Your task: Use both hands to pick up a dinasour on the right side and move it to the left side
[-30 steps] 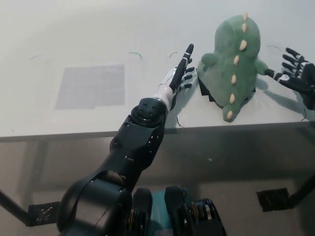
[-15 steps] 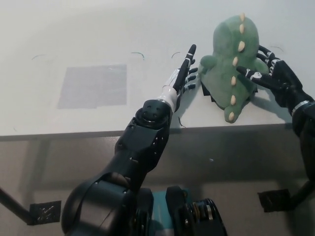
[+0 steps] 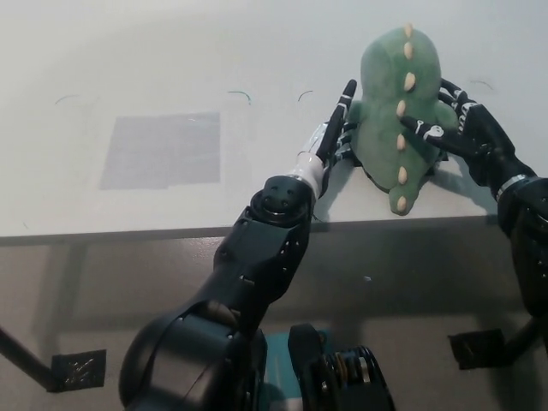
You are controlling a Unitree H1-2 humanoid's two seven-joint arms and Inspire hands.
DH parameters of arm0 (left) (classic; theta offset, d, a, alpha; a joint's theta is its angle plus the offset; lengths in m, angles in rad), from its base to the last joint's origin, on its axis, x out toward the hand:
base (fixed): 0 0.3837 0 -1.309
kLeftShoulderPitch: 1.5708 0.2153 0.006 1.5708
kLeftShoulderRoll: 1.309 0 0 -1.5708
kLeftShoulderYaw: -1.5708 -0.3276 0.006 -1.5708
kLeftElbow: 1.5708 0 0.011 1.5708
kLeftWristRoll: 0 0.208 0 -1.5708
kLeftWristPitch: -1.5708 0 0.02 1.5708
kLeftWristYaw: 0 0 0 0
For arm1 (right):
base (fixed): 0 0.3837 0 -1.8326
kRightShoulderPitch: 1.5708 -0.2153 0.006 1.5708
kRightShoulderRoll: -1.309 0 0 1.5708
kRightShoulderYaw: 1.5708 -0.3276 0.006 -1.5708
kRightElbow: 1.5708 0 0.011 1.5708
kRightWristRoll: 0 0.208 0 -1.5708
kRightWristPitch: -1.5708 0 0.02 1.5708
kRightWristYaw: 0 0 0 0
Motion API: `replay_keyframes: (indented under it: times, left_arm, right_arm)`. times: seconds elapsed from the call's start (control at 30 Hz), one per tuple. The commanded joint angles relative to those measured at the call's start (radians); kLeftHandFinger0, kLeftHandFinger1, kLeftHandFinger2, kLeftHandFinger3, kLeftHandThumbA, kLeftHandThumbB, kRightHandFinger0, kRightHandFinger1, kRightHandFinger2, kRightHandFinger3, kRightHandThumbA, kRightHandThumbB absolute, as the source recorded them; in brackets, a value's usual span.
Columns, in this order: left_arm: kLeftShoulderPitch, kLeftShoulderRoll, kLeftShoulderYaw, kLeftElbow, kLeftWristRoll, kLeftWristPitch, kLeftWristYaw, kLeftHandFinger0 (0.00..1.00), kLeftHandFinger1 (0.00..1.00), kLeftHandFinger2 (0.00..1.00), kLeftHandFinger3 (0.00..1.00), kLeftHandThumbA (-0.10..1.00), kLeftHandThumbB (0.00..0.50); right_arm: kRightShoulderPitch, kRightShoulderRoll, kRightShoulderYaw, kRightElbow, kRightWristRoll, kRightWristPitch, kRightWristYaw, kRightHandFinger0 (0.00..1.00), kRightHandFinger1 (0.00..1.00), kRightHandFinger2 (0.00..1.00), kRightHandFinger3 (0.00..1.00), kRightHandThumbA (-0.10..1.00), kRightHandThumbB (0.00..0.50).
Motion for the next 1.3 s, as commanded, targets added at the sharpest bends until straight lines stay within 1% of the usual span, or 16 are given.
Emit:
replay_keyframes:
  times: [0.0,0.03,0.07,0.1,0.17,0.2,0.23,0.37,0.43,0.53,0.77,0.83,0.9,0.97,1.23,1.27]
  left_arm:
    - [-0.076,-0.052,-0.013,-0.003,-0.002,0.002,-0.02,1.0,1.0,1.0,1.0,1.0,0.372]
    - [-0.078,-0.058,-0.017,-0.001,0.0,0.002,-0.033,1.0,1.0,1.0,1.0,1.0,0.353]
    - [-0.083,-0.061,-0.022,0.004,0.004,0.001,-0.037,1.0,1.0,1.0,1.0,1.0,0.361]
    - [-0.086,-0.065,-0.024,0.005,0.005,0.003,-0.042,1.0,1.0,1.0,1.0,1.0,0.385]
    - [-0.089,-0.071,-0.027,0.002,0.002,0.002,-0.057,1.0,1.0,1.0,1.0,1.0,0.394]
    - [-0.099,-0.08,-0.012,0.0,-0.026,0.013,-0.108,1.0,1.0,1.0,1.0,1.0,0.419]
    - [-0.105,-0.079,-0.011,0.005,-0.027,0.016,-0.115,1.0,1.0,1.0,1.0,1.0,0.41]
    - [-0.112,-0.077,-0.01,0.012,-0.03,0.017,-0.127,1.0,1.0,1.0,1.0,1.0,0.381]
    - [-0.113,-0.076,-0.009,0.014,-0.033,0.006,-0.133,1.0,1.0,1.0,1.0,1.0,0.387]
    - [-0.112,-0.077,-0.011,0.011,-0.031,0.005,-0.123,1.0,1.0,1.0,1.0,1.0,0.41]
    - [-0.108,-0.074,-0.025,0.009,-0.014,-0.002,-0.093,1.0,1.0,1.0,1.0,1.0,0.388]
    - [-0.095,-0.06,-0.021,-0.013,-0.02,0.014,-0.096,1.0,1.0,1.0,1.0,1.0,0.436]
    - [-0.09,-0.056,-0.019,-0.017,-0.024,0.022,-0.104,1.0,1.0,1.0,1.0,1.0,0.442]
    - [-0.07,-0.035,-0.023,-0.049,-0.022,0.009,-0.113,1.0,1.0,1.0,1.0,1.0,0.41]
    - [-0.015,-0.002,-0.015,-0.105,-0.035,0.025,-0.116,1.0,1.0,1.0,1.0,1.0,0.456]
    - [-0.001,0.004,-0.014,-0.118,-0.039,0.024,-0.121,1.0,1.0,1.0,1.0,1.0,0.441]
  right_arm:
    - [-0.049,0.011,0.022,-0.03,-0.015,-0.003,-0.001,1.0,1.0,1.0,1.0,1.0,0.267]
    - [-0.048,0.016,0.026,-0.027,-0.019,-0.005,-0.004,1.0,1.0,1.0,1.0,1.0,0.291]
    - [-0.043,0.02,0.025,-0.033,-0.023,-0.004,-0.012,1.0,1.0,1.0,1.0,1.0,0.316]
    - [-0.043,0.028,0.021,-0.028,-0.019,-0.011,-0.019,1.0,1.0,1.0,1.0,1.0,0.312]
    - [-0.042,0.043,0.004,-0.024,0.001,-0.016,-0.025,1.0,1.0,1.0,1.0,1.0,0.315]
    - [-0.041,0.061,-0.008,-0.039,0.014,-0.012,-0.04,1.0,1.0,1.0,1.0,1.0,0.287]
    - [-0.044,0.066,-0.011,-0.031,0.015,-0.023,-0.043,1.0,1.0,1.0,1.0,1.0,0.283]
    - [-0.05,0.075,-0.019,-0.028,0.017,-0.028,-0.044,1.0,1.0,1.0,1.0,1.0,0.292]
    - [-0.052,0.08,-0.024,-0.025,0.02,-0.035,-0.047,1.0,1.0,1.0,1.0,1.0,0.293]
    - [-0.052,0.087,-0.028,-0.024,0.022,-0.043,-0.052,1.0,1.0,1.0,1.0,1.0,0.276]
    - [-0.054,0.089,-0.019,-0.015,0.005,-0.063,-0.058,1.0,1.0,1.0,1.0,1.0,0.255]
    - [-0.063,0.1,-0.011,-0.001,0.002,-0.076,-0.055,1.0,1.0,1.0,1.0,1.0,0.241]
    - [-0.061,0.104,-0.009,-0.009,-0.002,-0.07,-0.064,1.0,1.0,1.0,1.0,1.0,0.247]
    - [-0.075,0.125,0.0,0.0,-0.009,-0.071,-0.072,1.0,1.0,1.0,1.0,1.0,0.229]
    - [-0.09,0.168,0.028,0.034,-0.035,-0.095,-0.096,1.0,1.0,1.0,1.0,1.0,0.187]
    - [-0.091,0.177,0.037,0.035,-0.043,-0.082,-0.108,1.0,1.0,1.0,1.0,1.0,0.194]
